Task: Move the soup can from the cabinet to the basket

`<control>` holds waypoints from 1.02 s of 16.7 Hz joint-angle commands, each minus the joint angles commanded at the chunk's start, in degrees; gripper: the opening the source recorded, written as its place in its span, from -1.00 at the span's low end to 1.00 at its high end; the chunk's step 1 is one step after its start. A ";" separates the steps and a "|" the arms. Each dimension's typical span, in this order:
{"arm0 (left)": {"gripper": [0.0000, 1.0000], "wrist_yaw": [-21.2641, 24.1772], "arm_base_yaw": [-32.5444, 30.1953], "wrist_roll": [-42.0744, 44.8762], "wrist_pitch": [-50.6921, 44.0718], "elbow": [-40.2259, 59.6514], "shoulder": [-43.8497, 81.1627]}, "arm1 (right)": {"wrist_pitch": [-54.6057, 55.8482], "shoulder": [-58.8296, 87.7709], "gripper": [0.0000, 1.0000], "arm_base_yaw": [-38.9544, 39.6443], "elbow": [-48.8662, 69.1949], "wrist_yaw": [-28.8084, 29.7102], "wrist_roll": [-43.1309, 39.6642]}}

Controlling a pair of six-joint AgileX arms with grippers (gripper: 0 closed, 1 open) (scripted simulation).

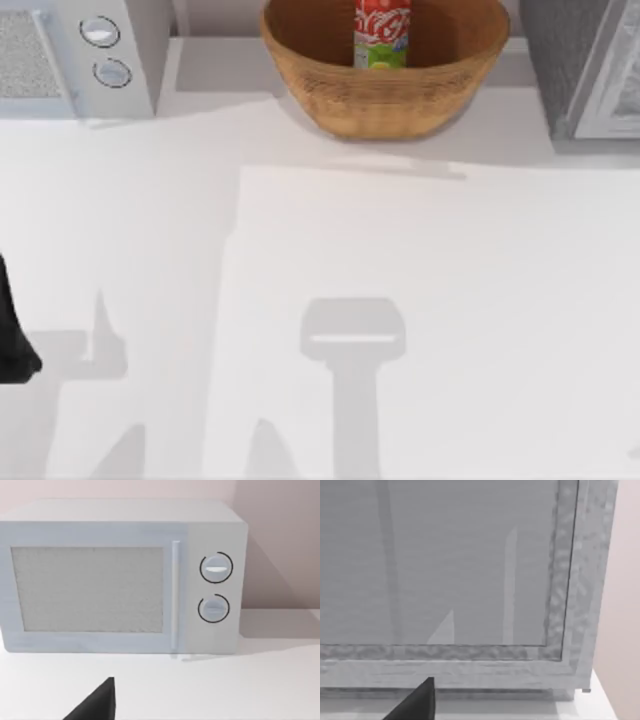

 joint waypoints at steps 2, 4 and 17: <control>1.00 0.00 0.00 0.00 0.00 0.00 0.00 | 2.90 3.76 1.00 -2.68 0.90 -2.48 0.06; 1.00 0.00 0.00 0.00 0.00 0.00 0.00 | 3.87 5.05 1.00 -3.63 1.23 -3.36 0.08; 1.00 0.00 0.00 0.00 0.00 0.00 0.00 | -17.14 3.59 1.00 -4.41 21.14 -5.27 0.08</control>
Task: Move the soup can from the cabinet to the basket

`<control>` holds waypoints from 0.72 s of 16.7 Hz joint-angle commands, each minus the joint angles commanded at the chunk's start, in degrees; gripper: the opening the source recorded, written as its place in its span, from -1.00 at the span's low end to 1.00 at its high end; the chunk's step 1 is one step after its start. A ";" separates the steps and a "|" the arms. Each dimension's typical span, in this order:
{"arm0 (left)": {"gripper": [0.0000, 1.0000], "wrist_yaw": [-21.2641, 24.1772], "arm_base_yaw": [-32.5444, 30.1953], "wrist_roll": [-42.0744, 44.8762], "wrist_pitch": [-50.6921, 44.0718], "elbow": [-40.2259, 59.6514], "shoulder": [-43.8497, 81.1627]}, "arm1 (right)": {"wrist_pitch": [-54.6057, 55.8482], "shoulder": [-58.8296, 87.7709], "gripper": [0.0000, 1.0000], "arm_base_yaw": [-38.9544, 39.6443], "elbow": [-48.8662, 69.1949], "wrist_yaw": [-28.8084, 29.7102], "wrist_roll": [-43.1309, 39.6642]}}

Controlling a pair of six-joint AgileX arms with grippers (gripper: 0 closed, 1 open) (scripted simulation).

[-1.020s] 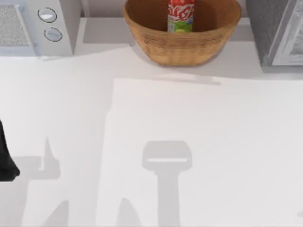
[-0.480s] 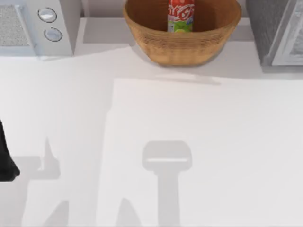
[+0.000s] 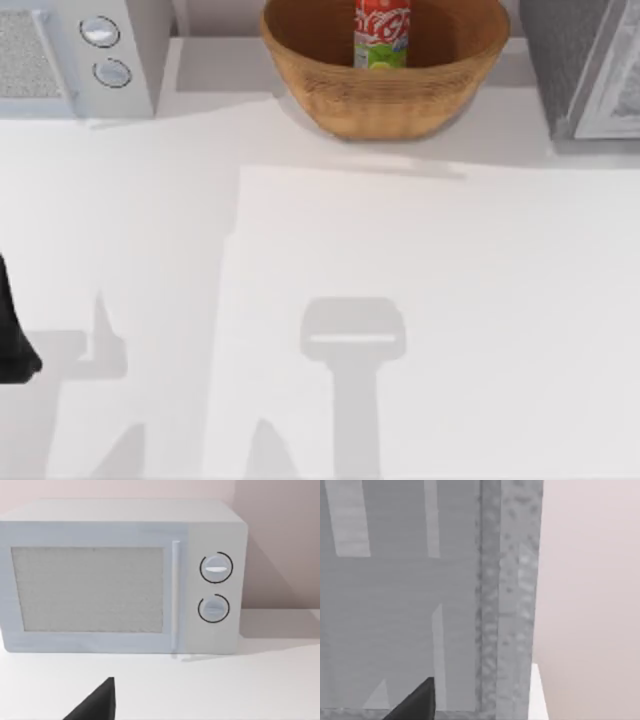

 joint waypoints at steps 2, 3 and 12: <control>1.00 0.00 0.00 0.00 0.00 0.00 0.00 | -10.52 -0.89 1.00 -0.27 8.81 -0.49 0.00; 1.00 0.00 0.00 0.00 0.00 0.00 0.00 | -16.19 -1.44 1.00 -0.38 13.40 -0.65 0.00; 1.00 0.00 0.00 0.00 0.00 0.00 0.00 | -62.22 -8.57 1.00 -0.45 51.17 0.13 0.00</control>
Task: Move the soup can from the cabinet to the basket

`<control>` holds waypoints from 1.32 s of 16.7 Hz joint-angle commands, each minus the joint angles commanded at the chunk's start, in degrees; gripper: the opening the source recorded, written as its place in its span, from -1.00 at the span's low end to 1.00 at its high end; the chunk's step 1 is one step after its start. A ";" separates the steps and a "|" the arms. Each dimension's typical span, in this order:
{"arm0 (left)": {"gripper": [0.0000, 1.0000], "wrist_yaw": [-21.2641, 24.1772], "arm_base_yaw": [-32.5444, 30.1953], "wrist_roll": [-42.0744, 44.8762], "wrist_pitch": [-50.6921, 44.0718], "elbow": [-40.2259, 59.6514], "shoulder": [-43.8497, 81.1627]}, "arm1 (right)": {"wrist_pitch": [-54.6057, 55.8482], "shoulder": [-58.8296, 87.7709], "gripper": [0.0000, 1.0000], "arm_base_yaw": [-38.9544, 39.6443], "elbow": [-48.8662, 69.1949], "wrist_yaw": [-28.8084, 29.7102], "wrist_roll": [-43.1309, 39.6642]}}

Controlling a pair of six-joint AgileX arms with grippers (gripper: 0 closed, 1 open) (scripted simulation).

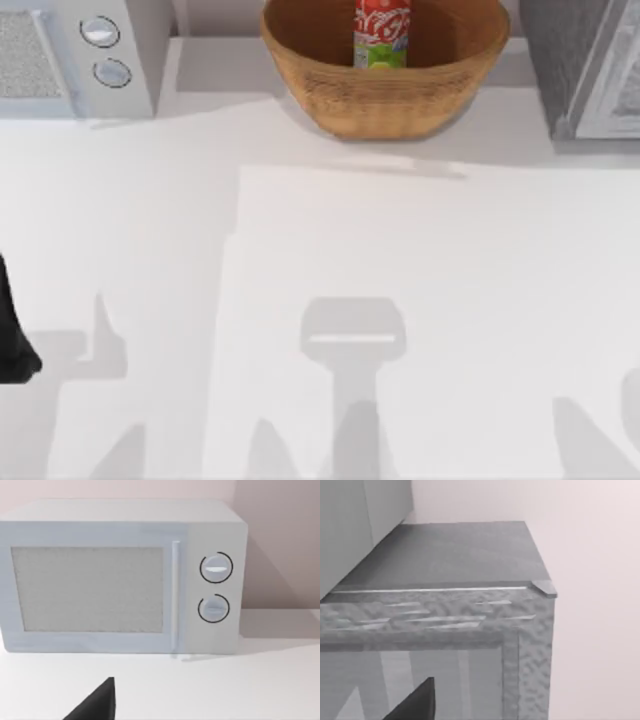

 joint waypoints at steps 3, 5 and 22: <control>1.00 0.00 0.00 0.00 0.00 0.00 0.00 | -6.62 -1.79 1.00 0.27 6.36 0.48 0.00; 1.00 0.00 0.00 0.00 0.00 0.00 0.00 | -7.92 -2.16 1.00 0.32 7.64 0.58 -0.01; 1.00 0.00 0.00 0.00 0.00 0.00 0.00 | -8.91 -3.12 1.00 38.76 8.14 38.60 2.62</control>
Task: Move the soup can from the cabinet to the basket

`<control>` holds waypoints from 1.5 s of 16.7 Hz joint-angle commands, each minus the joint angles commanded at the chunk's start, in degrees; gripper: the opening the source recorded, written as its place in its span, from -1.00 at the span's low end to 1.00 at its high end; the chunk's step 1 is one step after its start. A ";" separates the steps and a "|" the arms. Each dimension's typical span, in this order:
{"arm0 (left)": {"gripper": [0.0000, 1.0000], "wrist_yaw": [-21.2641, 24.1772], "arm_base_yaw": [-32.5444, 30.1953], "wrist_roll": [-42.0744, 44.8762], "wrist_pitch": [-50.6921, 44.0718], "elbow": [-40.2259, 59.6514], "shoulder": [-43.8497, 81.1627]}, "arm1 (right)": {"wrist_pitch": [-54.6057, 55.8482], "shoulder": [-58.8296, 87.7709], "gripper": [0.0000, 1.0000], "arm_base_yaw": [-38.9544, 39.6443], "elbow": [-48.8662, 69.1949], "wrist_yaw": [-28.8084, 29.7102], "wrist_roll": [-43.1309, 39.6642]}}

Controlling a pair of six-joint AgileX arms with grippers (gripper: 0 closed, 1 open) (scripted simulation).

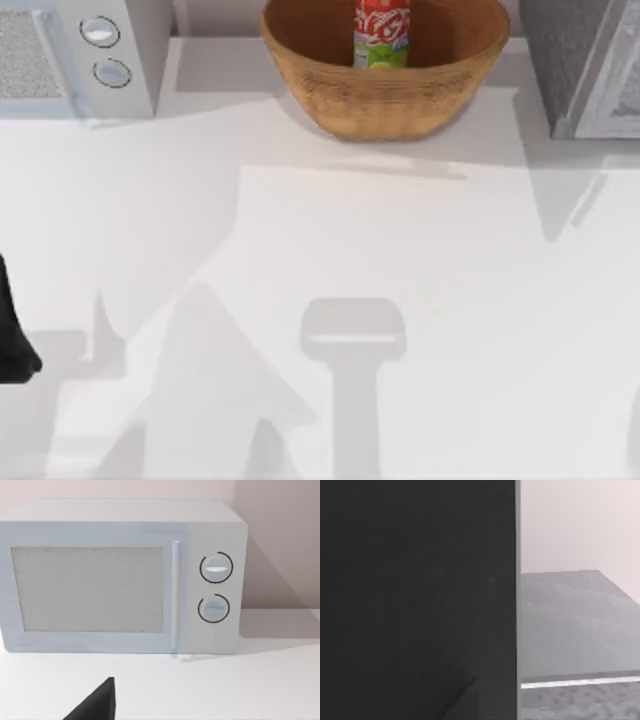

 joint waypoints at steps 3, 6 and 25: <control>1.00 0.00 0.00 0.00 0.00 0.00 0.00 | -0.79 -0.25 1.00 14.57 -0.35 14.22 -0.22; 1.00 0.00 0.00 0.00 0.00 0.00 0.00 | -1.53 -0.40 1.00 28.02 -0.57 27.46 -0.98; 1.00 0.00 0.00 0.00 0.00 0.00 0.00 | -0.38 4.95 1.00 41.43 3.96 43.97 -3.64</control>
